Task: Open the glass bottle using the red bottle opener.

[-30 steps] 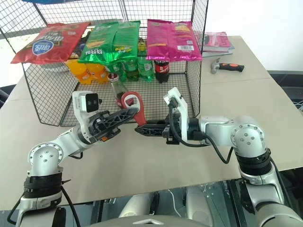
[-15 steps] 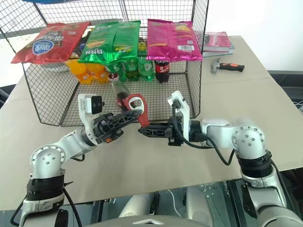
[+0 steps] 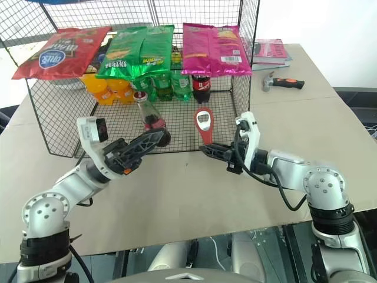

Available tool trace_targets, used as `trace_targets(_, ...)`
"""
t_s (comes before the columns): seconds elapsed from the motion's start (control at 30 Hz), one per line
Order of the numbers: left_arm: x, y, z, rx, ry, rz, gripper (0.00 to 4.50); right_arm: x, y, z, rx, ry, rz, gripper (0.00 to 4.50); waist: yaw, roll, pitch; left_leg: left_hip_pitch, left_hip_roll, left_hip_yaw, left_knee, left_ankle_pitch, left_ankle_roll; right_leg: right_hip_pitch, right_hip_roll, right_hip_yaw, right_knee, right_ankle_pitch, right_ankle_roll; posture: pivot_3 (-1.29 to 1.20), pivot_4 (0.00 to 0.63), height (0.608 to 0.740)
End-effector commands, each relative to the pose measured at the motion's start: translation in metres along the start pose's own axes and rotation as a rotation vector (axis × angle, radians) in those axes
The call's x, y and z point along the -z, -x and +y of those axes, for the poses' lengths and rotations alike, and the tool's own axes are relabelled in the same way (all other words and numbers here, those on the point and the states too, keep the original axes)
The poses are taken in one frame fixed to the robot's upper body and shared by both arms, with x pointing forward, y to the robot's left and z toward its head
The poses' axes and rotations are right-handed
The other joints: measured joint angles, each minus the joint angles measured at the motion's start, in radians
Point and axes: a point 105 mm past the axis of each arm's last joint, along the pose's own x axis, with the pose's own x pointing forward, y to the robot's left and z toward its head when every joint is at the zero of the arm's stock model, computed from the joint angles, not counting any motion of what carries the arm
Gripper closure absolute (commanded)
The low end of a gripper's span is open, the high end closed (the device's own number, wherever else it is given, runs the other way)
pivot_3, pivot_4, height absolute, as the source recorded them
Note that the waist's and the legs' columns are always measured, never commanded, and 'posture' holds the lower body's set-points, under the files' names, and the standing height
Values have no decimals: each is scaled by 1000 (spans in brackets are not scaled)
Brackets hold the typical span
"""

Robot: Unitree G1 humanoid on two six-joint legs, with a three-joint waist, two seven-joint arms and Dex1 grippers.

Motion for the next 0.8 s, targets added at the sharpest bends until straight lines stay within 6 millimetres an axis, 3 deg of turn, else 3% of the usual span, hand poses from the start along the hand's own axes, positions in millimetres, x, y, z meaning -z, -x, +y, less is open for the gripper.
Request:
trace_targets(0.03,8,5,-1,-93,-280,80,112,-30,5,-9,134,231,-167,4500,0,0,0,0,0,0,0,0,0,0,0,0,0,0,0,0,150,740)
trace_targets(0.17,-2,12,15,-273,-672,-2,112,-49,4,-16,253,475,-266,4500,8,1,0,1,0,4,-1,1,-3,0,1,3,-1,-1,-1,0,150,740)
trace_targets(0.27,-11,16,24,-395,-854,-80,112,-52,2,-18,318,667,-291,4500,14,1,0,1,0,6,-1,2,-3,0,0,5,-1,-2,-3,0,150,740)
trace_targets(0.4,-15,17,37,-492,-921,-139,112,-41,-2,-18,342,816,-289,4500,22,1,0,1,1,5,-1,2,-3,0,0,5,-2,0,0,0,150,740)
trace_targets(0.53,-32,20,58,-607,-962,-199,112,-32,-6,-13,329,827,-306,4500,27,0,0,1,1,4,-1,2,-3,0,1,3,-2,0,0,0,150,740)
trace_targets(0.8,-33,-8,81,-554,-919,-205,112,-34,-12,-6,309,829,-339,4500,25,0,0,1,0,3,0,2,-3,0,1,2,-1,0,1,0,150,740)
